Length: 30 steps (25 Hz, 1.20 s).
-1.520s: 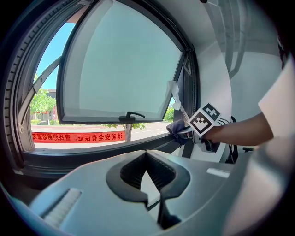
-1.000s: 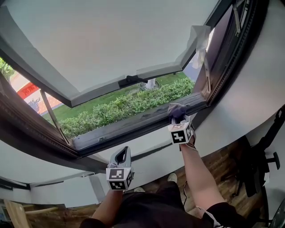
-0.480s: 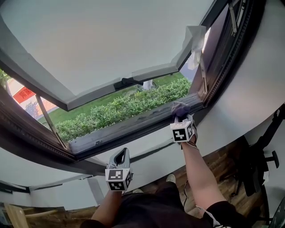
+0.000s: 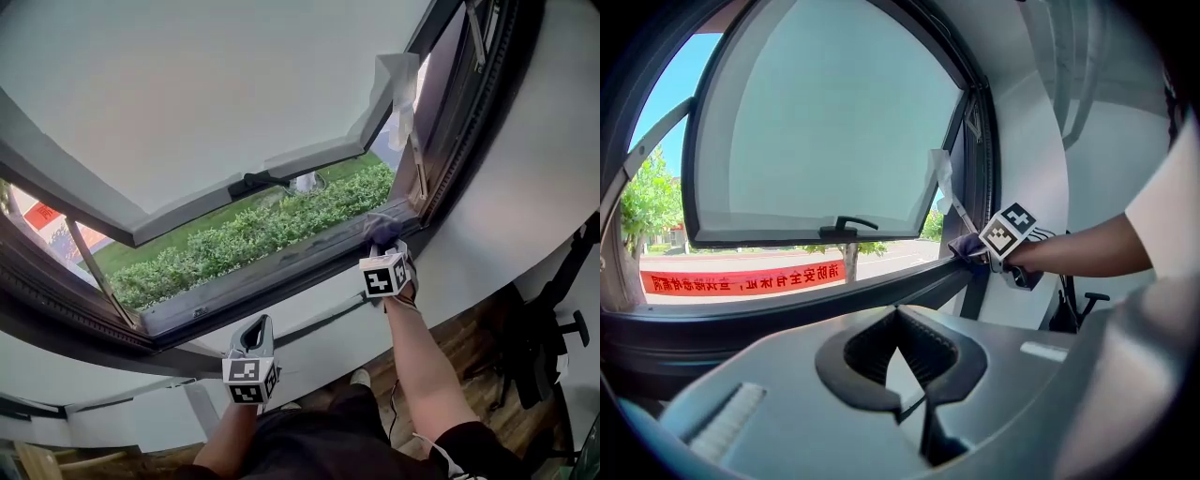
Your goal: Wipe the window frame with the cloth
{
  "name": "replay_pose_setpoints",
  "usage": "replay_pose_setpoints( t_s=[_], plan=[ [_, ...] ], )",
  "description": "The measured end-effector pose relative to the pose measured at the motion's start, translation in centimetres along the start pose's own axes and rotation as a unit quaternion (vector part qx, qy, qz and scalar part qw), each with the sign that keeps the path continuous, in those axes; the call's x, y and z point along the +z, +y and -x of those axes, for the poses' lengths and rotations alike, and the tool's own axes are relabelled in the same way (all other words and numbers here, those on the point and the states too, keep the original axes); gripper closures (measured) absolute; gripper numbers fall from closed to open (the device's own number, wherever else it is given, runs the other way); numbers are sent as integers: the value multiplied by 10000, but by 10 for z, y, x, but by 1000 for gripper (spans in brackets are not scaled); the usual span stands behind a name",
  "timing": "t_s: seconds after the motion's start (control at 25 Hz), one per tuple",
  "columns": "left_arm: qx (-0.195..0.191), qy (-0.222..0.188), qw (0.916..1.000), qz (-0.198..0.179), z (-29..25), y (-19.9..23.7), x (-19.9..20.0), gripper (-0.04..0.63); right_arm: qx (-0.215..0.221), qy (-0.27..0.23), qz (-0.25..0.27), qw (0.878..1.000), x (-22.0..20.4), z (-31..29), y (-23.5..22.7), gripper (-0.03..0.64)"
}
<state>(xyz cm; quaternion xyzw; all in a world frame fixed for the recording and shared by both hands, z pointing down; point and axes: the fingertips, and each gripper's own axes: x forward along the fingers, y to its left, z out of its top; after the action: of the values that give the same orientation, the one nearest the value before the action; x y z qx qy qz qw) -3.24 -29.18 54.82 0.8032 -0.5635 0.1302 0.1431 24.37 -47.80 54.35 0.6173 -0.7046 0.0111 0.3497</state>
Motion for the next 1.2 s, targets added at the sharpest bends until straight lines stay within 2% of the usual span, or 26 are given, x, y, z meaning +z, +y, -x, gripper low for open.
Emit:
replay_pose_setpoints(
  t_s=[0.72, 1.2],
  plan=[
    [-198, 42, 9997, -127, -32, -21, 12, 587, -433, 249, -17, 9988, -16, -23, -61, 577],
    [-304, 16, 9994, -189, -50, -34, 21, 588, -546, 336, -13, 9979, -23, -34, -87, 577]
  ],
)
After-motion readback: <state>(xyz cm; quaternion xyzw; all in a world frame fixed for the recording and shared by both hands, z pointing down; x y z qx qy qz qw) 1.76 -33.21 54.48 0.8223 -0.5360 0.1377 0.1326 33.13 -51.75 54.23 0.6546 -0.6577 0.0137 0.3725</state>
